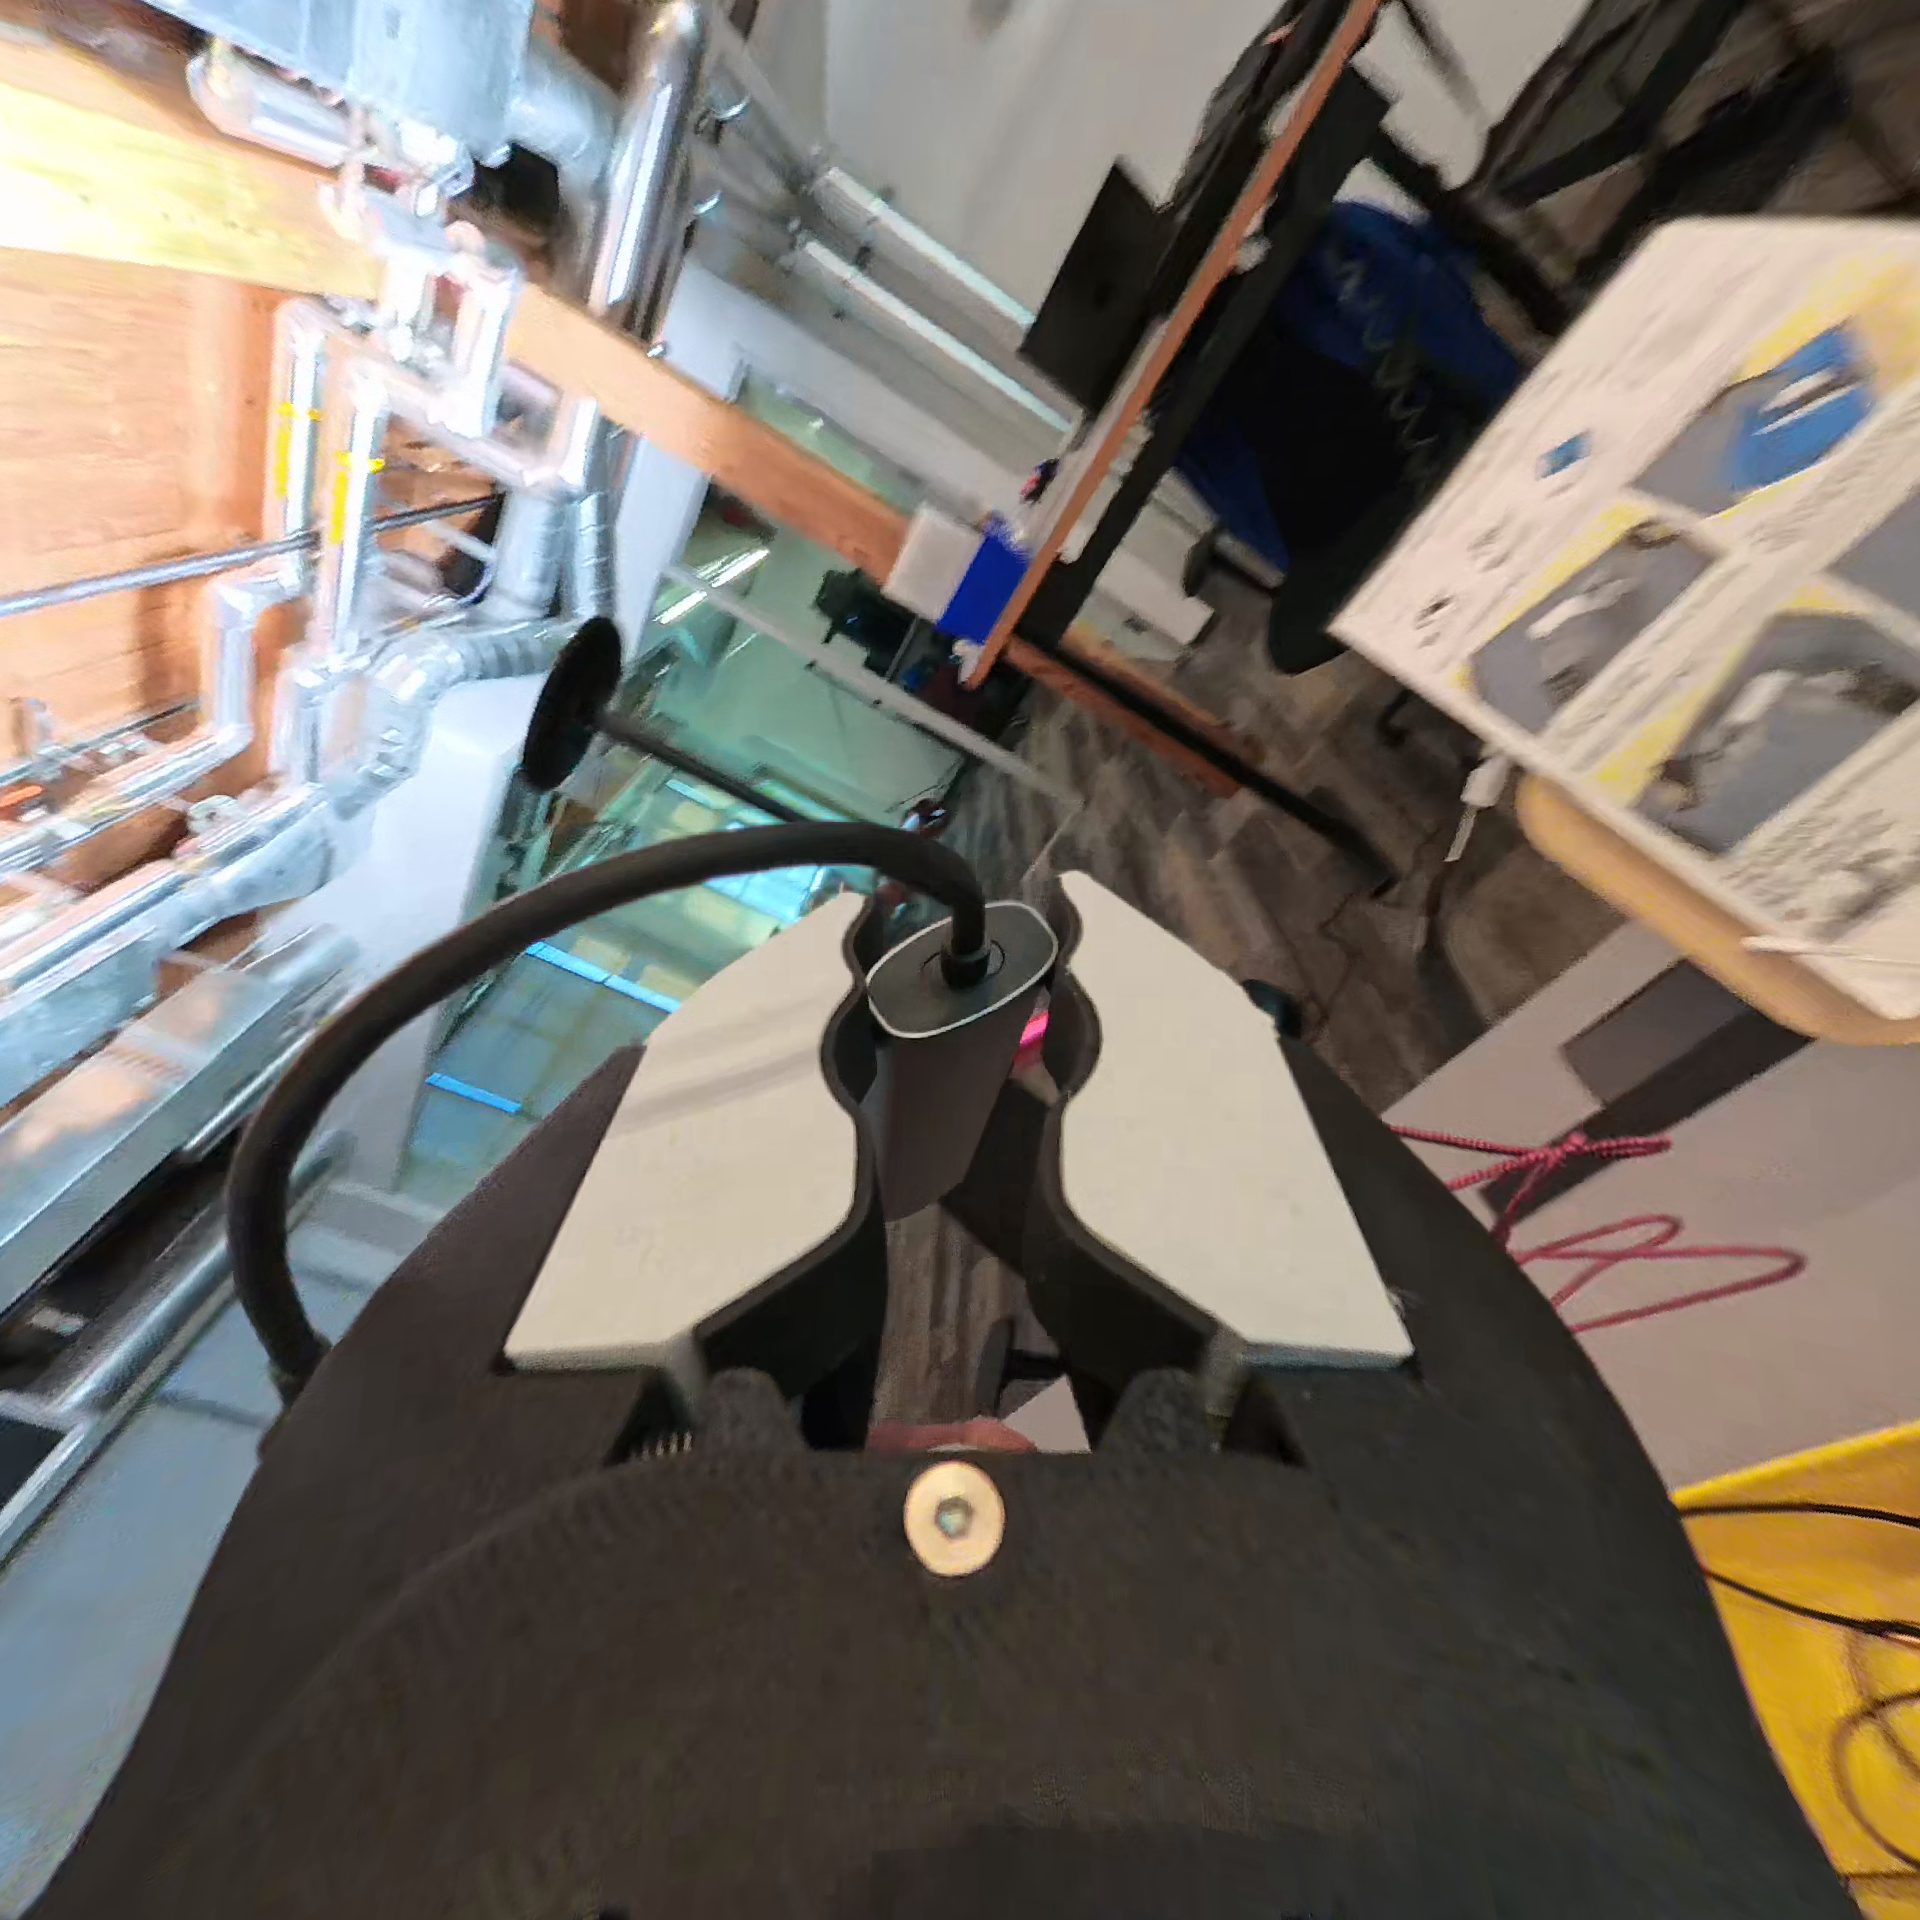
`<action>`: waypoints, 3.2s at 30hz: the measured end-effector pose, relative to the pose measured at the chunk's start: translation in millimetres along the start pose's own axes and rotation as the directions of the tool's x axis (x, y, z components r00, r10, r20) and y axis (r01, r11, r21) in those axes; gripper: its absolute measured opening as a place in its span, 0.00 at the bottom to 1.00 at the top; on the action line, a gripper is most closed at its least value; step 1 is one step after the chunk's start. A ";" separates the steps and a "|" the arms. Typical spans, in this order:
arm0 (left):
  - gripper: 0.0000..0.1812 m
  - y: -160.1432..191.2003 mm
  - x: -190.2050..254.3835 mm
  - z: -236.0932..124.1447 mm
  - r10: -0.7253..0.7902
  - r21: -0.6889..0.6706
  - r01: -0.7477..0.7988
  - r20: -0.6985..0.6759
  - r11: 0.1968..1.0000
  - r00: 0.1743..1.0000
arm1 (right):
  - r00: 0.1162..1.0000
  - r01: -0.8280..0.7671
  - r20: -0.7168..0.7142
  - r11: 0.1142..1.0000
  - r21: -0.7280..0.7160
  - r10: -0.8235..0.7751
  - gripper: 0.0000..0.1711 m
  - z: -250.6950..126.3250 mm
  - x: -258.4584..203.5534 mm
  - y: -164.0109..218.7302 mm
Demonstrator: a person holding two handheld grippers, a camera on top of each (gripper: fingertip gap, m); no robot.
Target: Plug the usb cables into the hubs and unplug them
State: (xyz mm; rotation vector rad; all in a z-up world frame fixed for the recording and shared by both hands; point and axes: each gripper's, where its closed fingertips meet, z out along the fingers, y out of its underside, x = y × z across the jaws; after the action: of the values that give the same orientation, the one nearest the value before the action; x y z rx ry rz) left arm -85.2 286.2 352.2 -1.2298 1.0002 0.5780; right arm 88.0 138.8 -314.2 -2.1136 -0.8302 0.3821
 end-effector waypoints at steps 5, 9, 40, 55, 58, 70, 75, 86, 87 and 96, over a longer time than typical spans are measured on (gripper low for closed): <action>0.15 -18.0 109.0 24.3 -0.018 0.005 0.019 -0.230 1.000 0.973 | 0.998 -0.069 0.019 0.981 0.182 0.066 0.48 -21.2 0.3 -27.4; 0.15 -24.5 197.7 29.1 -0.038 0.014 0.047 -0.400 0.999 0.916 | 0.999 0.018 -0.053 0.953 0.302 -0.002 0.46 -57.7 0.1 -63.0; 0.33 83.5 524.8 -33.6 -0.534 -0.548 0.207 -0.837 0.811 -0.124 | 0.875 0.462 -0.303 0.836 0.296 -0.377 0.02 -31.2 18.8 -144.5; 0.81 100.2 522.5 -86.7 -0.035 0.076 0.369 -0.958 0.926 0.285 | 0.769 -0.217 0.609 0.817 0.534 -0.194 0.01 -72.1 -15.7 -136.5; 0.81 100.4 525.9 -96.2 -0.100 0.007 0.458 -0.973 0.889 0.210 | 0.689 -0.278 0.691 0.800 0.531 -0.220 0.01 -80.1 -25.0 -135.2; 0.76 93.0 543.2 -111.5 -0.135 -0.025 0.579 -0.980 0.815 0.146 | 0.545 -0.326 0.801 0.818 0.475 -0.248 0.01 -86.9 -42.5 -128.9; 0.75 88.9 540.5 -111.6 -0.171 -0.060 0.631 -0.979 0.773 0.116 | 0.532 -0.341 0.809 0.810 0.476 -0.252 0.01 -87.9 -41.6 -127.7; 0.81 118.3 547.5 -113.9 0.037 0.061 0.125 -0.982 0.990 0.188 | 0.609 -0.143 0.755 0.903 0.406 -0.243 0.01 -69.6 -51.5 -118.1; 0.81 124.5 550.6 -113.3 0.049 0.061 0.068 -0.984 0.996 0.170 | 0.607 -0.134 0.754 0.904 0.406 -0.249 0.01 -69.9 -53.3 -118.8; 0.78 148.9 568.1 -119.6 0.109 0.101 -0.165 -0.993 0.981 0.040 | 0.632 -0.079 0.737 0.926 0.369 -0.240 0.01 -59.8 -57.3 -115.5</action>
State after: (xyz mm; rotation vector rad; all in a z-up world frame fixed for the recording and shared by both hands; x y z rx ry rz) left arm 26.1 132.9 -216.5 -1.5588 2.3747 -0.3387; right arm 27.5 117.5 -187.3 -1.4918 -1.2099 1.3631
